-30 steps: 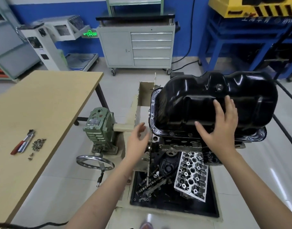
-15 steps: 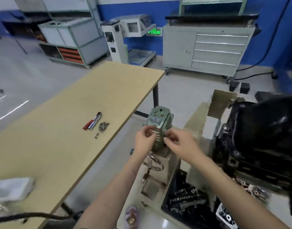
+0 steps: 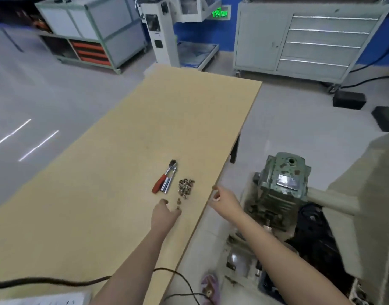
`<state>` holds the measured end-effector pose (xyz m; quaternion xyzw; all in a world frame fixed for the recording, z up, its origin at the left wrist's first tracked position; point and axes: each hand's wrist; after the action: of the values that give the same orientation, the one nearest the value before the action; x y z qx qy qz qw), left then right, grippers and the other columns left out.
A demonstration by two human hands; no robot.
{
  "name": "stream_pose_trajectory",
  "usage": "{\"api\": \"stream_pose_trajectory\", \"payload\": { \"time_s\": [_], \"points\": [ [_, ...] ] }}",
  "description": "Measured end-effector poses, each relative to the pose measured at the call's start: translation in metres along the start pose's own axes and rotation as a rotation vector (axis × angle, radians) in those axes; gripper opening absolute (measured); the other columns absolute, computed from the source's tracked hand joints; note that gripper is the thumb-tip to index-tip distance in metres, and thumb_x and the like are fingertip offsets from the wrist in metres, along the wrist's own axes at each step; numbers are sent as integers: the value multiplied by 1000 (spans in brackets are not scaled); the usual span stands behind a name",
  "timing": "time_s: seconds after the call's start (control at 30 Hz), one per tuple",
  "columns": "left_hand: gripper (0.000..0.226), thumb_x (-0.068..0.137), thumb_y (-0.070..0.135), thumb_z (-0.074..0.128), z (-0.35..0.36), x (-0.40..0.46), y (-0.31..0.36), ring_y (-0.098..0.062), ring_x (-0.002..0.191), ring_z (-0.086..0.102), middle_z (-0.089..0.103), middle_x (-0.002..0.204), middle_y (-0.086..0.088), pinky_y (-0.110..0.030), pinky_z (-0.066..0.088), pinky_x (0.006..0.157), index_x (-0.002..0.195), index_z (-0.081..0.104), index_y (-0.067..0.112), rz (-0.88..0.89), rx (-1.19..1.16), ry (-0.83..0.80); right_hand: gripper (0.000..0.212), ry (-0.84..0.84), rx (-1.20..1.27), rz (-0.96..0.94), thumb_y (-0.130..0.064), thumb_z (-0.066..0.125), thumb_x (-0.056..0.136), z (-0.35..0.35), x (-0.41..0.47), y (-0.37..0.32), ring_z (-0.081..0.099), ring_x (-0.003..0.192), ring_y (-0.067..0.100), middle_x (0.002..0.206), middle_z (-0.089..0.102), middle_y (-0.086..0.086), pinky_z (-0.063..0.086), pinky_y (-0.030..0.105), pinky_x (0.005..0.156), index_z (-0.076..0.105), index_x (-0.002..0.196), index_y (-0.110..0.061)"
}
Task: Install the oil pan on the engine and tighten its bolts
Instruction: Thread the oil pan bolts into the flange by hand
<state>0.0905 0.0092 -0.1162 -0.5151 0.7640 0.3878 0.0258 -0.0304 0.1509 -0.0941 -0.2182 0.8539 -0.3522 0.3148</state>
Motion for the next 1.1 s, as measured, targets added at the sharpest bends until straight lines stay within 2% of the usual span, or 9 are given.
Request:
{"api": "stream_pose_trajectory", "payload": {
  "time_s": [0.1, 0.4, 0.63, 0.7, 0.77, 0.87, 0.93, 1.0, 1.1],
  "points": [
    [55, 75, 23, 69, 16, 12, -14, -29, 95, 57, 58, 109, -16, -28, 39, 70, 120, 44, 3, 18, 72, -78, 49, -59, -75, 55, -18, 56, 85, 25, 22, 2, 52, 80, 18, 89, 54, 3, 40, 25, 65, 41, 131, -11],
    [36, 89, 30, 55, 32, 36, -10, -32, 95, 57, 49, 115, -11, -32, 39, 68, 113, 40, 8, 155, 143, -61, 44, -105, -243, 110, -21, 51, 85, 65, 48, -3, 56, 102, 26, 111, 59, 7, 42, 28, 75, 42, 127, -15],
    [25, 99, 30, 33, 31, 45, -9, -35, 93, 57, 49, 113, -12, -33, 32, 64, 104, 39, 7, 222, 372, -84, 42, -92, -217, 116, -20, 51, 85, 74, 50, -2, 56, 99, 24, 107, 61, 6, 42, 28, 74, 43, 126, -16],
    [19, 99, 27, 32, 30, 46, -10, -36, 91, 56, 50, 107, -11, -33, 32, 64, 96, 38, 10, 241, 358, -93, 42, -89, -200, 115, -19, 51, 85, 76, 50, -1, 56, 99, 25, 106, 61, 6, 42, 29, 76, 45, 125, -15],
    [18, 97, 24, 38, 27, 47, -9, -33, 78, 57, 52, 88, -8, -34, 35, 61, 86, 37, 10, 213, 220, -82, 37, -70, -162, 121, -19, 50, 86, 76, 52, -1, 56, 99, 25, 105, 61, 7, 41, 27, 76, 48, 123, -14],
    [22, 94, 21, 48, 17, 50, 1, -15, 35, 50, 48, 55, -4, -27, 40, 47, 77, 44, 7, -81, -343, -65, 16, 63, 201, 223, -17, 47, 89, 74, 54, -9, 59, 74, 21, 88, 61, 6, 43, 26, 65, 58, 99, -10],
    [25, 93, 17, 50, 8, 50, 10, -9, 27, 41, 42, 50, -4, -24, 42, 43, 71, 47, 5, -218, -678, -57, 17, 164, 580, 343, -16, 45, 93, 75, 54, -20, 52, 54, 17, 70, 56, 7, 43, 27, 52, 53, 79, -10],
    [22, 92, 16, 53, 7, 44, 21, -10, 32, 43, 45, 53, -4, -24, 43, 41, 73, 50, 5, -172, -727, -52, 27, 156, 943, 474, -20, 41, 97, 79, 52, -35, 48, 48, 17, 62, 54, 8, 40, 25, 46, 51, 75, -7],
    [14, 88, 20, 57, 9, 32, 38, -17, 58, 55, 58, 66, -1, -22, 43, 52, 81, 54, 9, 75, -451, -60, 39, -20, 1395, 636, -36, 38, 98, 83, 48, -53, 53, 48, 12, 53, 61, 1, 40, 22, 48, 58, 77, -9]
  ]
}}
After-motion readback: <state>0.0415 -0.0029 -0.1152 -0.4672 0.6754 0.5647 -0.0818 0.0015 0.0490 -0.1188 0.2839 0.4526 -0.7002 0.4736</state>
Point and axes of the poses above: each hand's wrist, its own x-axis towards the middle knuckle, its own z-axis out of the palm, y = z × x
